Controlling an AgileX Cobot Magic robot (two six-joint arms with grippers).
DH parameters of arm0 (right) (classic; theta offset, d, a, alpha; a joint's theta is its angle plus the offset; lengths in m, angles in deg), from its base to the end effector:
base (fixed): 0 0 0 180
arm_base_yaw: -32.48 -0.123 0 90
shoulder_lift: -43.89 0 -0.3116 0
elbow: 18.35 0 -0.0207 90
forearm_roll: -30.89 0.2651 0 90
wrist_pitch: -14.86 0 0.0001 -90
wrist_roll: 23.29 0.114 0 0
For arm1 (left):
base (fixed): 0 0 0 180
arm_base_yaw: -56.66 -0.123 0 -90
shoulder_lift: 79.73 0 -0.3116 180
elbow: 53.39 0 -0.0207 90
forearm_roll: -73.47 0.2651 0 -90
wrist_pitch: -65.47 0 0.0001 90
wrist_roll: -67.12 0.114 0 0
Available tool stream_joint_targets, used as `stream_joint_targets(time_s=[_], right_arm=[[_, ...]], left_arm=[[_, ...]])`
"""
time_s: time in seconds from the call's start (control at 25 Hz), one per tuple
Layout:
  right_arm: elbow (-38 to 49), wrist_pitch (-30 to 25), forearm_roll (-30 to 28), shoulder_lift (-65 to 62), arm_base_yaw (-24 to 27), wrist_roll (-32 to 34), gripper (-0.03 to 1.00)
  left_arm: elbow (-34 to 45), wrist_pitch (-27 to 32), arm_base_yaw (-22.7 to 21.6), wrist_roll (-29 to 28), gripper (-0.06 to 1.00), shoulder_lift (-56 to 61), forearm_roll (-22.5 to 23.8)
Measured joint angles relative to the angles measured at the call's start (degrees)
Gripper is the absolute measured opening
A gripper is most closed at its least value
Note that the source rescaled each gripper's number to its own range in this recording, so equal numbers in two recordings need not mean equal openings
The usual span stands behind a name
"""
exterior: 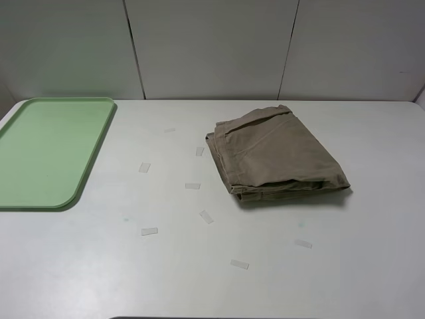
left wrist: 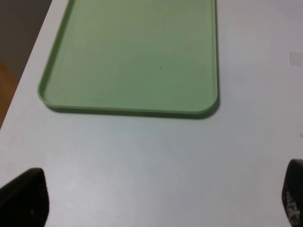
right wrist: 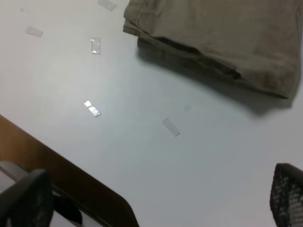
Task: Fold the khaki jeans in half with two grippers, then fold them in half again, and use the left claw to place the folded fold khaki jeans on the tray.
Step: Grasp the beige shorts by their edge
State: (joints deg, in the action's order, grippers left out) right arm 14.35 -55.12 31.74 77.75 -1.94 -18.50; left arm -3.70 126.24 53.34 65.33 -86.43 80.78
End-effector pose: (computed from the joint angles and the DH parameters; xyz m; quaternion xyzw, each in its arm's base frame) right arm 0.0441 0.0322 0.3383 -0.2377 0.8980 0.1312 0.3463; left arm 0.0001 0.0127 0.2719 -0.0404 0.8507 0.0706 0.5194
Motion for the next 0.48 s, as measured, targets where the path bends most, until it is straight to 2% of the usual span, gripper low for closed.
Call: stream_joint_targets(time_s=[0.12, 0.48], right_arm=[[1.92, 0.00, 0.23, -2.34, 1.87, 0.06, 1.00], [8.39, 2.08, 0.34, -11.94, 18.38, 0.11, 1.00]], left_arm=[[0.00, 0.00, 0.00, 0.00, 0.98, 0.00, 0.00], [0.00, 0.00, 0.00, 0.00, 0.98, 0.00, 0.00]])
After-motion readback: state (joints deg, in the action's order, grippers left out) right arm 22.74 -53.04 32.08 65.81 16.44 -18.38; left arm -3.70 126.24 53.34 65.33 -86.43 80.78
